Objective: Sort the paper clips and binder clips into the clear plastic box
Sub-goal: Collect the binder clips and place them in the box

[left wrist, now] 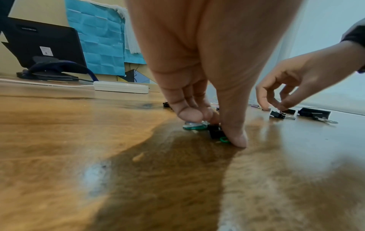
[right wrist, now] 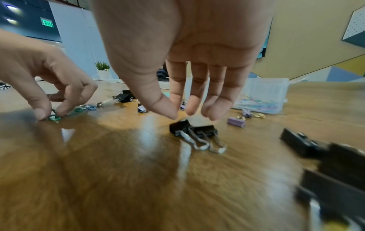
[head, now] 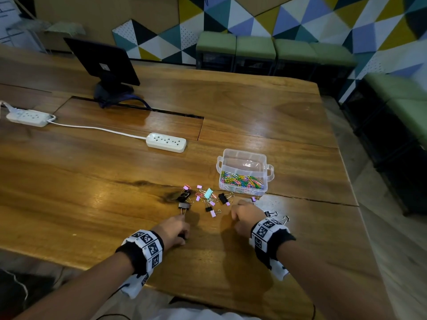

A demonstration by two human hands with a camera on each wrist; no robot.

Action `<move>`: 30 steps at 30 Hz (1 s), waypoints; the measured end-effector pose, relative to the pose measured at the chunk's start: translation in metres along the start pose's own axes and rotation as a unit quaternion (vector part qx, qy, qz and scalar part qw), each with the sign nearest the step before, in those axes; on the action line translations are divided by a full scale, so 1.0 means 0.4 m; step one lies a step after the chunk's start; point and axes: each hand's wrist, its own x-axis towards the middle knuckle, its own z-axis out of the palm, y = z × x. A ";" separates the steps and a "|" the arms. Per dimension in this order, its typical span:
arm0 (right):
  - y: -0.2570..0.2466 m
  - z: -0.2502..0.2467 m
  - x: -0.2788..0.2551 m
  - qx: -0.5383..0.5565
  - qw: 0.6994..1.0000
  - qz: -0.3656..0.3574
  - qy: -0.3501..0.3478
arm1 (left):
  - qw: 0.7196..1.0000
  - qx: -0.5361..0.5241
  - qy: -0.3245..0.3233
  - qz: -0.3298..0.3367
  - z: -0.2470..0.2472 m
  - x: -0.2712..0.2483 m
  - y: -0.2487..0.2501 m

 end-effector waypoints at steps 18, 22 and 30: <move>-0.138 -0.012 0.142 -0.045 0.990 -0.105 0.081 | 0.997 -0.051 0.053 0.008 -0.027 0.001 0.019; -0.123 -0.007 0.140 -0.012 0.989 -0.111 0.095 | 0.993 -0.071 0.093 0.010 -0.061 0.031 0.015; -0.051 -0.018 0.062 0.020 0.992 -0.091 0.080 | 0.987 -0.102 0.126 -0.014 -0.113 0.141 0.047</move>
